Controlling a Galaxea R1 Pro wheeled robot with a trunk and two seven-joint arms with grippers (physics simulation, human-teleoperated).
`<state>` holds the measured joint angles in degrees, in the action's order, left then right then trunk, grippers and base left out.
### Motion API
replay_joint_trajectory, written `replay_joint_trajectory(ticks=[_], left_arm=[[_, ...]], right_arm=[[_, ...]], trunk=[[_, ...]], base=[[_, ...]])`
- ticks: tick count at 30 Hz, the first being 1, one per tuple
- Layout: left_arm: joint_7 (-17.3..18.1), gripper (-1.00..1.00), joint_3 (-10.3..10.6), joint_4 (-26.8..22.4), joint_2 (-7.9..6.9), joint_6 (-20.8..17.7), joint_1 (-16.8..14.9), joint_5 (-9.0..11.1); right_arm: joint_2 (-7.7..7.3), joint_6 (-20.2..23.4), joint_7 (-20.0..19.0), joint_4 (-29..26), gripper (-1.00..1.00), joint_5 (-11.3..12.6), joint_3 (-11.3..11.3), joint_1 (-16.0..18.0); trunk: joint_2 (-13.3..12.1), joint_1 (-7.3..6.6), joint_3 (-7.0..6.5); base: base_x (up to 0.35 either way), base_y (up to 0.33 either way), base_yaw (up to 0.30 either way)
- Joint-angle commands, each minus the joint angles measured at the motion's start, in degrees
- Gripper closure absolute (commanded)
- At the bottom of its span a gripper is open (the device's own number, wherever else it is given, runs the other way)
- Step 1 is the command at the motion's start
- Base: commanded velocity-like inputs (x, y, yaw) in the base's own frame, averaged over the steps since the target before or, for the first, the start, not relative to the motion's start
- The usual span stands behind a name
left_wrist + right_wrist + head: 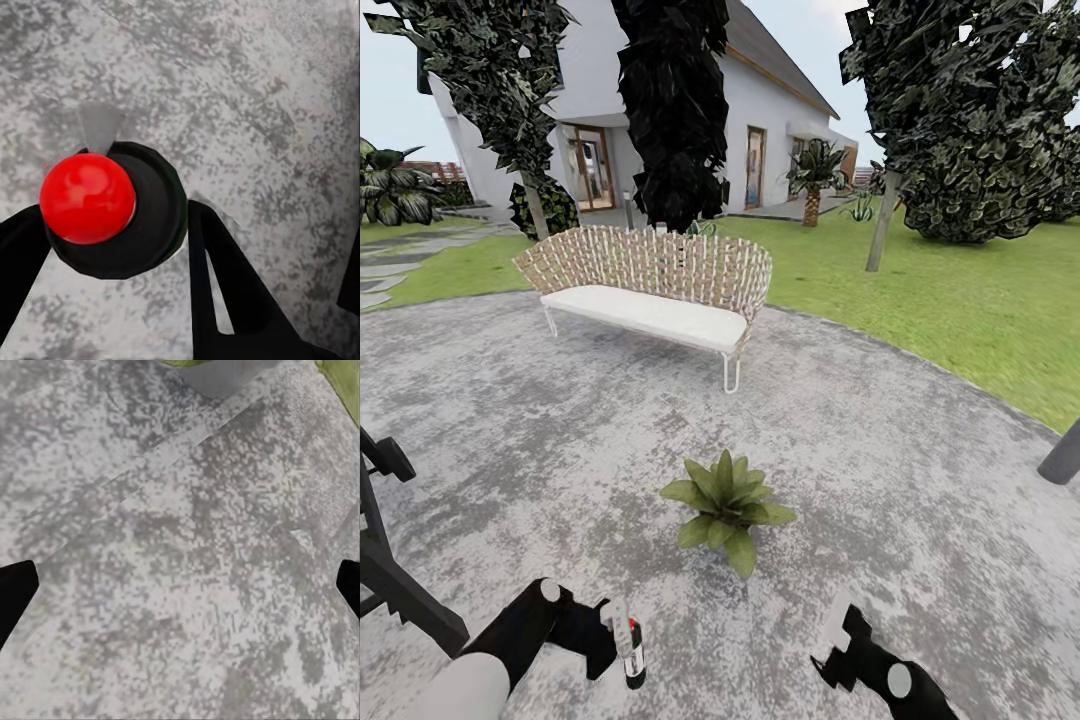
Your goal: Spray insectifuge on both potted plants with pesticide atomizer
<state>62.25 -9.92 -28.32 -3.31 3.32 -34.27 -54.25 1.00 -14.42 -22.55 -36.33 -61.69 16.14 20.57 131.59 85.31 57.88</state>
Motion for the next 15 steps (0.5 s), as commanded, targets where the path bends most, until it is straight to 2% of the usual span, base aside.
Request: replay_joint_trajectory(ticks=[1, 4, 6, 7, 8, 10, 13, 15], left_arm=[[1.7, 1.0, -0.5, -0.8, 0.13, 0.3, -0.2, -2.0], [3.7, 1.0, -0.5, -2.0, 0.17, 0.2, -0.3, -5.7], [4.1, 1.0, -0.4, -2.2, 0.15, 0.2, -0.3, -7.6], [4.2, 1.0, -0.4, -2.3, 0.18, 0.2, -0.4, -8.3], [4.2, 1.0, -0.4, -2.3, 0.2, 0.2, -0.4, -8.8], [4.3, 1.0, -0.4, -2.3, 0.22, 0.2, -0.4, -9.5], [4.3, 1.0, -0.5, -2.4, 0.19, 0.2, -0.3, -9.8], [4.1, 1.0, -0.4, -2.3, 0.16, 0.2, -0.2, -9.9]], right_arm=[[0.52, -0.4, -2.7, -0.1, -1.0, -0.6, -0.3, 0.7], [1.24, -0.4, -13.8, -0.8, -1.0, -0.7, -1.3, 3.7], [1.75, -0.3, -18.8, -1.3, -1.0, -0.6, -1.5, 5.6], [2.12, -0.3, -19.8, -1.4, -1.0, -0.6, -1.5, 6.2], [2.49, -0.3, -20.5, -1.4, 1.0, -0.6, -1.5, 6.6], [3.33, -0.3, -22.3, -1.5, 1.0, -0.6, -1.5, 7.3], [3.79, -0.3, -25.5, -1.6, 1.0, -0.6, -1.5, 7.6], [4.72, -0.3, -26.5, -1.6, 1.0, -0.6, -1.6, 7.6]], trunk=[[0.0, -0.01, 0.06], [0.0, -0.01, 0.06], [0.0, -0.01, 0.06], [0.0, -0.01, 0.06], [0.0, -0.01, 0.06], [0.0, -0.01, 0.06], [0.0, -0.01, 0.06], [0.0, -0.01, 0.06]], base=[[0.0, 0.0, 0.0], [0.0, 0.0, 0.0], [0.0, 0.0, 0.0], [0.0, 0.0, 0.0], [0.0, 0.0, 0.0], [0.0, 0.0, 0.0], [0.0, 0.0, 0.0], [0.0, 0.0, 0.0]])
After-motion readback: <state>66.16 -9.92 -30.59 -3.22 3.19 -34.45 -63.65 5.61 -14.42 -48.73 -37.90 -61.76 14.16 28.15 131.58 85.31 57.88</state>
